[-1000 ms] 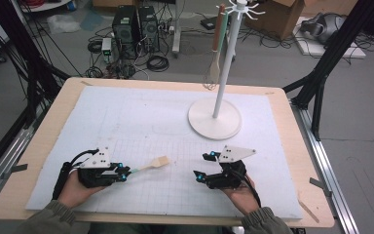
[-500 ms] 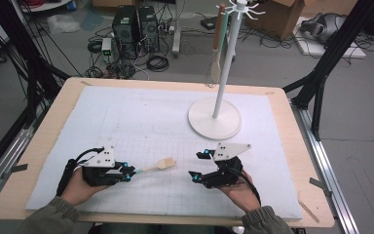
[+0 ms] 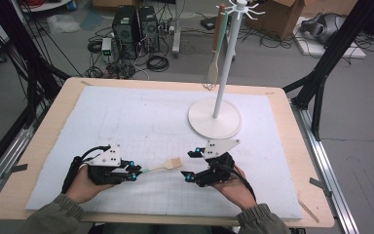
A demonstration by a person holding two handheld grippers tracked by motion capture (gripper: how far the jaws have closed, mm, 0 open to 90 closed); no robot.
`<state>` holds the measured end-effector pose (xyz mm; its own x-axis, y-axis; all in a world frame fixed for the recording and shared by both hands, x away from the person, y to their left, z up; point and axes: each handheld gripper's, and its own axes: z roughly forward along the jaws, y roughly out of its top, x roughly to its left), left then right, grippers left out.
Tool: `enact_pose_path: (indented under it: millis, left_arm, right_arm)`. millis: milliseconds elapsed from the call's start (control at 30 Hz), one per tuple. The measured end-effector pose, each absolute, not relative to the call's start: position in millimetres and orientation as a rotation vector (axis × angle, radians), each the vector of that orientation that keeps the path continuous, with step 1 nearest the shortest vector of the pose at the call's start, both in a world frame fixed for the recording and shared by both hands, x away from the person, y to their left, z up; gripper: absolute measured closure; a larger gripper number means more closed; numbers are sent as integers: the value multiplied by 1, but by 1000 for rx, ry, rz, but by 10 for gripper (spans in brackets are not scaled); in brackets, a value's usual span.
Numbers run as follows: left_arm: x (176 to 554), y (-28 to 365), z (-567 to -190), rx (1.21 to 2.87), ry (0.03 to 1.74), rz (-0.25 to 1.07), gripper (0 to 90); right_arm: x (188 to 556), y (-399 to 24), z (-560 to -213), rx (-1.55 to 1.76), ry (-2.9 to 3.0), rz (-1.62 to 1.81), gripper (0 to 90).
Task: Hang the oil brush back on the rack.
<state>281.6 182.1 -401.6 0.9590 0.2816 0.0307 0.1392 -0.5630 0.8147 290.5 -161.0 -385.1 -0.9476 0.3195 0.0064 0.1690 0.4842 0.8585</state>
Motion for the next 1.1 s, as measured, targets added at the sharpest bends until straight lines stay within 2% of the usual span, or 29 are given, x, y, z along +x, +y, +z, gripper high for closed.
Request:
enact_pose_path:
  millis: [633,1100]
  left_arm:
    - [283,147,-393,2189,187,150,795]
    - [281,131,-390,2205,143,134,795]
  right_arm:
    - [294,-142,-385,343,2630,1417,347]
    - [298,-127,-393,236,2747,1360,467]
